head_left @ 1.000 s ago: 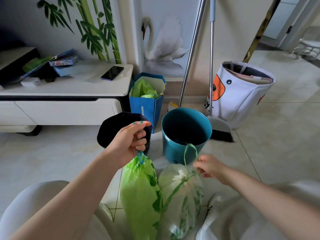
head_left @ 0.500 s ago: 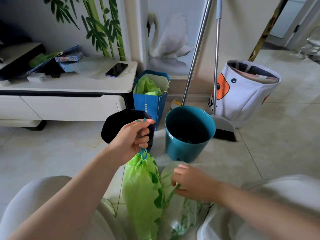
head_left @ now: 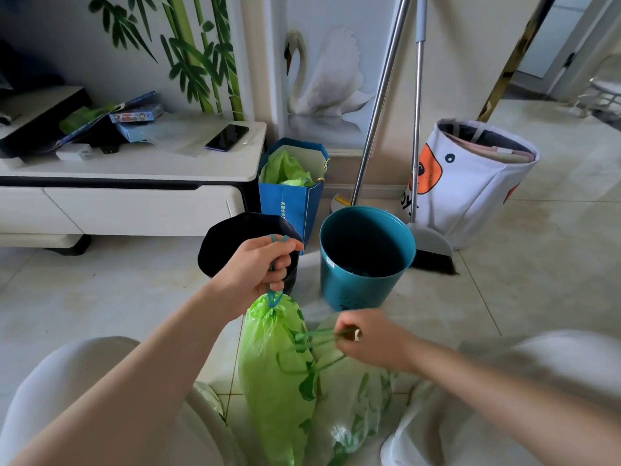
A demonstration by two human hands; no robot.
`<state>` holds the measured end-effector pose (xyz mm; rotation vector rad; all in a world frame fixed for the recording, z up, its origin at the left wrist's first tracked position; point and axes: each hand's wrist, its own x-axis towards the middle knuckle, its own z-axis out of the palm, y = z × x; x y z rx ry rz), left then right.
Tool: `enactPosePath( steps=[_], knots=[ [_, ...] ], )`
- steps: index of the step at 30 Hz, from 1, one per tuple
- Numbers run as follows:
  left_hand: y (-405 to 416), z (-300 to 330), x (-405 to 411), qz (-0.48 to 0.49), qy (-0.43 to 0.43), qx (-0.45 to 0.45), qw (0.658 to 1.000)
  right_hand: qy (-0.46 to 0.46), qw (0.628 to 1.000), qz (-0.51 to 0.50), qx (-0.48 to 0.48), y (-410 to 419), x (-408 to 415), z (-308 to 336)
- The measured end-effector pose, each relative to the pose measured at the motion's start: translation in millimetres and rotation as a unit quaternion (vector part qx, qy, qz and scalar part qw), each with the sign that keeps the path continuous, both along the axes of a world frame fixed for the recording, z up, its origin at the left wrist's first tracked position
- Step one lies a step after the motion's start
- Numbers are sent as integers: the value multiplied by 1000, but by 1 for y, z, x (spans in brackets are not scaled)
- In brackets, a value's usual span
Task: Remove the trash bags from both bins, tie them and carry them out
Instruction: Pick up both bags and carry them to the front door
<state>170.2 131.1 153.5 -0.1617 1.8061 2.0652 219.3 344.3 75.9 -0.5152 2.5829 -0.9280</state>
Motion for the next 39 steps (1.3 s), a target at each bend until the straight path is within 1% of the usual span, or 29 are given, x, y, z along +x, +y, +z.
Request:
enactPosePath(
  steps=[3,4,6,8,10,14,17,22,24,26,28,34,37,39],
  knots=[
    [12,9,3,-28,48,-148,987,-97,985,-98,-106,10,-5,26],
    [16,13,3,-38,71,-194,978,-124,974,-116,-149,16,-6,35],
    [25,22,3,-63,123,-278,951,-149,951,-143,-230,27,-8,54],
    [36,31,3,-91,159,-331,926,-162,921,-179,-304,39,-8,71],
    [49,39,3,-112,169,-352,914,-164,901,-211,-341,52,-7,87],
    [77,59,2,-115,190,-354,908,-111,904,-236,-338,77,1,116],
    [104,79,5,-146,209,-336,907,-74,905,-273,-318,99,8,133],
    [153,100,6,-186,202,-299,914,-36,883,-331,-331,139,23,155],
    [175,107,2,-185,194,-284,921,-7,890,-337,-308,157,30,165],
    [197,111,-2,-191,195,-282,920,20,896,-343,-282,176,35,174],
    [221,112,-8,-192,207,-279,918,39,896,-356,-264,197,36,178],
    [298,106,-27,-204,199,-212,935,70,889,-396,-218,263,29,176],
    [347,102,-43,-215,198,-191,937,95,888,-416,-173,301,18,173],
    [383,99,-57,-229,204,-197,931,122,890,-423,-115,329,8,171]
  ],
)
